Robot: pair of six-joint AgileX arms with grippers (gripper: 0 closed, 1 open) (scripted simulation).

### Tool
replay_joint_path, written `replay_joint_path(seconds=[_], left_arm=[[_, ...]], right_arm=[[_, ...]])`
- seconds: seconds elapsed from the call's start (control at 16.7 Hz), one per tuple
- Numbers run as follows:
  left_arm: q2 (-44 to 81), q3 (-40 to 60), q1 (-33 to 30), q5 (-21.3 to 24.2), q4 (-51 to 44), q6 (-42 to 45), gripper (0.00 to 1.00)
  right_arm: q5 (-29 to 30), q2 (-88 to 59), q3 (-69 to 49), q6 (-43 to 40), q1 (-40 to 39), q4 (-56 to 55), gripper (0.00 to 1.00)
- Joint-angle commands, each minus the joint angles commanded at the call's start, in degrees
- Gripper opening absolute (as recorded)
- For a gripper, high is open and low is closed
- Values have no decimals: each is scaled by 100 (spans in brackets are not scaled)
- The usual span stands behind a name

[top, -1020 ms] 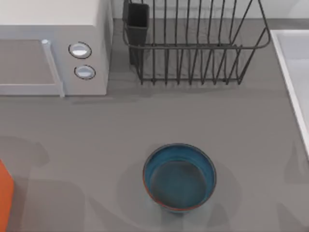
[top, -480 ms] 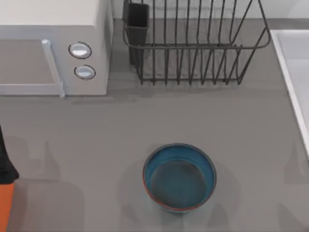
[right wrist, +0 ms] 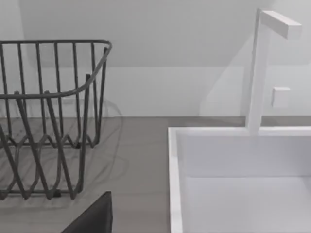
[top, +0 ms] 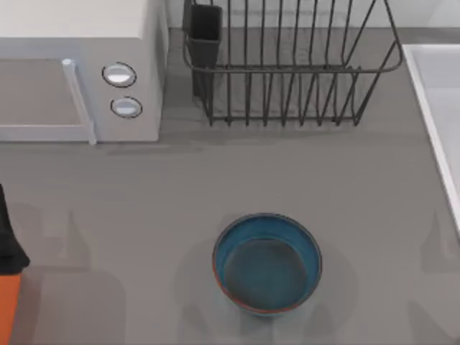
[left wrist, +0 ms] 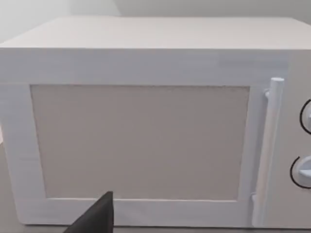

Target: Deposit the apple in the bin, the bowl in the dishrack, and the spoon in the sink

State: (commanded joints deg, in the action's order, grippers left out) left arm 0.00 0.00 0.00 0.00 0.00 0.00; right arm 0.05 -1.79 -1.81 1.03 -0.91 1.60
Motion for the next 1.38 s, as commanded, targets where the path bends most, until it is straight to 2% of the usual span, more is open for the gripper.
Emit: replay_joint_path(seconds=[0.36,0.96,1.38], left_arm=[[0,0,0,0,0,0,100],[0,0,0,0,0,0,100],[0,0,0,0,0,0,100]], right_arm=[[-2,-2002,-1862,907,-880,1498,100],[-2,-7913,-6144,3012,-2962,5252,100],[-3,-10122,-8123,3929,-3861,6730,100]])
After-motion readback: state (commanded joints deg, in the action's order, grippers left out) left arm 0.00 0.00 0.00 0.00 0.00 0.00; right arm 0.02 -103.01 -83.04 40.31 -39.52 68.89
